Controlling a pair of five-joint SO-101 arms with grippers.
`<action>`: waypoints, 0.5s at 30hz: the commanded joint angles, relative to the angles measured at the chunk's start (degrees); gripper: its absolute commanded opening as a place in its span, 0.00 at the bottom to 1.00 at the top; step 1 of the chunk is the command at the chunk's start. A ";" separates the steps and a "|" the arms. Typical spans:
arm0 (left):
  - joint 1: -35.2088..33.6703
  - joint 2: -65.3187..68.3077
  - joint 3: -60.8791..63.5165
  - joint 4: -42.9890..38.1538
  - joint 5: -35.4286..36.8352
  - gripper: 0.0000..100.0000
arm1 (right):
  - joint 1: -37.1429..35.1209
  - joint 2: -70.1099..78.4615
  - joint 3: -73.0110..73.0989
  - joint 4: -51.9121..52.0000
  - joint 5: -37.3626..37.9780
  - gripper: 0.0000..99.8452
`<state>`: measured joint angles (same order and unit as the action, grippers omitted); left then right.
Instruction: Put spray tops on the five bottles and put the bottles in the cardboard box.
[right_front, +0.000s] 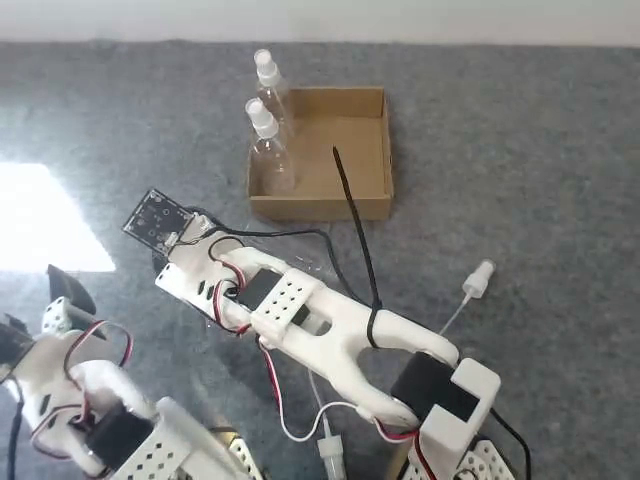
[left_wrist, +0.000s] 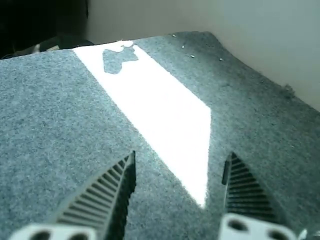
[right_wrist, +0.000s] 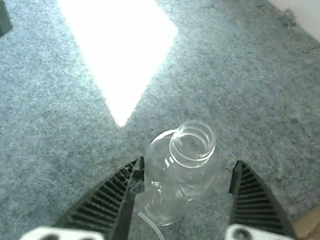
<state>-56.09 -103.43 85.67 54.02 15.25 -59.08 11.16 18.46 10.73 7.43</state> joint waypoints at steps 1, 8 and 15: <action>0.00 -0.79 0.04 -1.58 0.26 0.27 | 1.27 -2.07 -3.43 -1.63 0.79 0.24; 0.09 -0.79 0.04 -1.58 0.26 0.27 | 2.59 -2.24 -3.60 -1.71 0.79 0.14; 0.09 -0.79 0.04 -1.58 0.26 0.27 | 3.21 -2.77 -3.60 -1.19 0.79 0.07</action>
<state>-56.09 -103.43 85.67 54.02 15.25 -57.23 11.16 18.46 10.29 7.60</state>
